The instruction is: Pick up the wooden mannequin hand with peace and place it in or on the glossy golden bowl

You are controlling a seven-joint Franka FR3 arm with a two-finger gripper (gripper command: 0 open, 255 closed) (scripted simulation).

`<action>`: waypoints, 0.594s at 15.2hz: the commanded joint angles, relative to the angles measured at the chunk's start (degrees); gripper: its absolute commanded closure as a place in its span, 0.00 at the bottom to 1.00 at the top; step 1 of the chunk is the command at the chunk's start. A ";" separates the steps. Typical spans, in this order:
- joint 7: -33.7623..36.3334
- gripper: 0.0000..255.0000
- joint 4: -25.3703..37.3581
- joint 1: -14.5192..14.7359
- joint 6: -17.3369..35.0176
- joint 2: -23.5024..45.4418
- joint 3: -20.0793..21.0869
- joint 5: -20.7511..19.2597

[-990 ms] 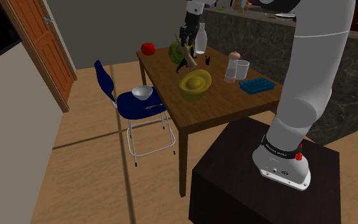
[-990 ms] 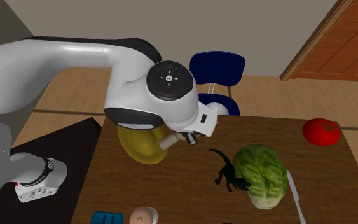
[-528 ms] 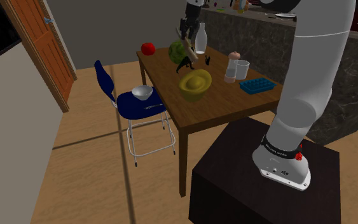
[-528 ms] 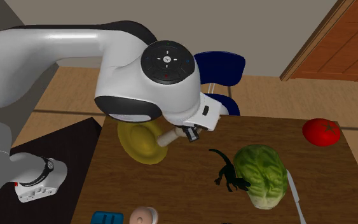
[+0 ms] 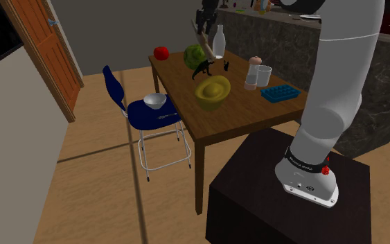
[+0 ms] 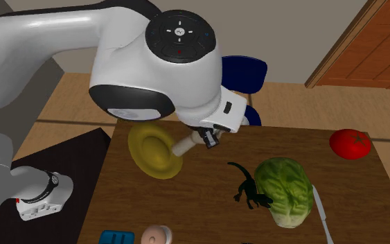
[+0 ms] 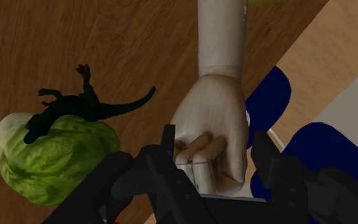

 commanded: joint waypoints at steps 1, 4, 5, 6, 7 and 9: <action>0.33 1.00 1.74 -0.09 -1.35 0.37 0.02 0.06; 1.96 1.00 -8.32 2.19 1.21 -7.90 0.30 -2.69; 2.63 1.00 -11.27 2.77 1.83 -10.50 0.51 -3.59; 3.35 1.00 -14.07 3.27 2.35 -13.04 0.78 -4.46; 4.10 1.00 -16.72 3.67 2.77 -15.53 1.13 -5.29; 5.67 1.00 -21.65 4.27 3.34 -20.38 1.95 -6.85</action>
